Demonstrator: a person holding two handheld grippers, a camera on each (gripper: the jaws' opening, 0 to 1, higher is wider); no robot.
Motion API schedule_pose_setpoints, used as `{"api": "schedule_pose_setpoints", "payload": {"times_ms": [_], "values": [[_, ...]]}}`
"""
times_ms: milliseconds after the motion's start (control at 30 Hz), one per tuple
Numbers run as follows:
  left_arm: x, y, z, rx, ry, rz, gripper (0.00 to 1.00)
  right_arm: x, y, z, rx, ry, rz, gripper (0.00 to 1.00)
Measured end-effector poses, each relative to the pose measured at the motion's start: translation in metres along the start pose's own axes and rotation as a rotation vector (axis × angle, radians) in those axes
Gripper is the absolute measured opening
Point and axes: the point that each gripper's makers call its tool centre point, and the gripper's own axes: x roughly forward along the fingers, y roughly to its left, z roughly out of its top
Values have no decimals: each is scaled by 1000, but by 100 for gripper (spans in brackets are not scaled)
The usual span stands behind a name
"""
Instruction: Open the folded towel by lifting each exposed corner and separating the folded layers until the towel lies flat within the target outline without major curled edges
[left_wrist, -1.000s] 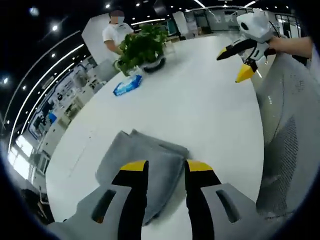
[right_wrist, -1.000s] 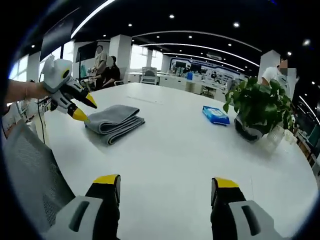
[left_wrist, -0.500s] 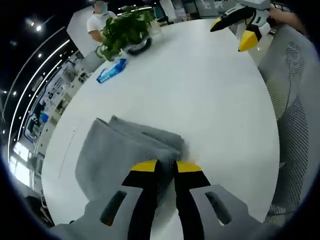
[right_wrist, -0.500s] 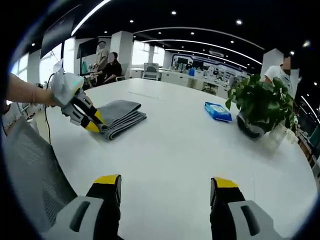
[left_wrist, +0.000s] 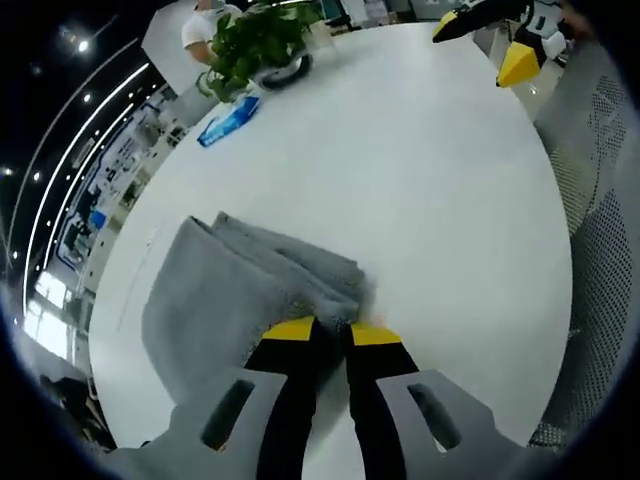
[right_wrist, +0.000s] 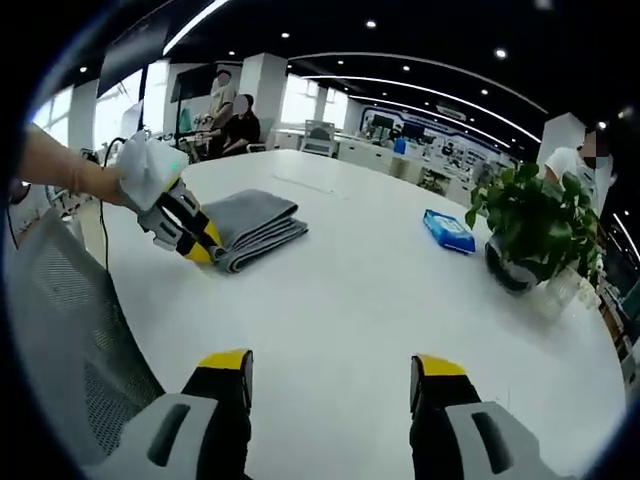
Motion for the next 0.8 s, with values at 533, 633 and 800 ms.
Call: {"api": "schedule_pose_setpoints", "payload": {"times_ms": [533,633,800], "values": [[-20,-83,23,-86,-46,-140,10,12,28,52,-27,-90,83,64],[-21,-90,26,-80,-44,-138,10,23,41,67,39,-126,122,64],[-23,-100,28,-48,-55,-112,11,36,84,73,-98,-130,186,63]]}}
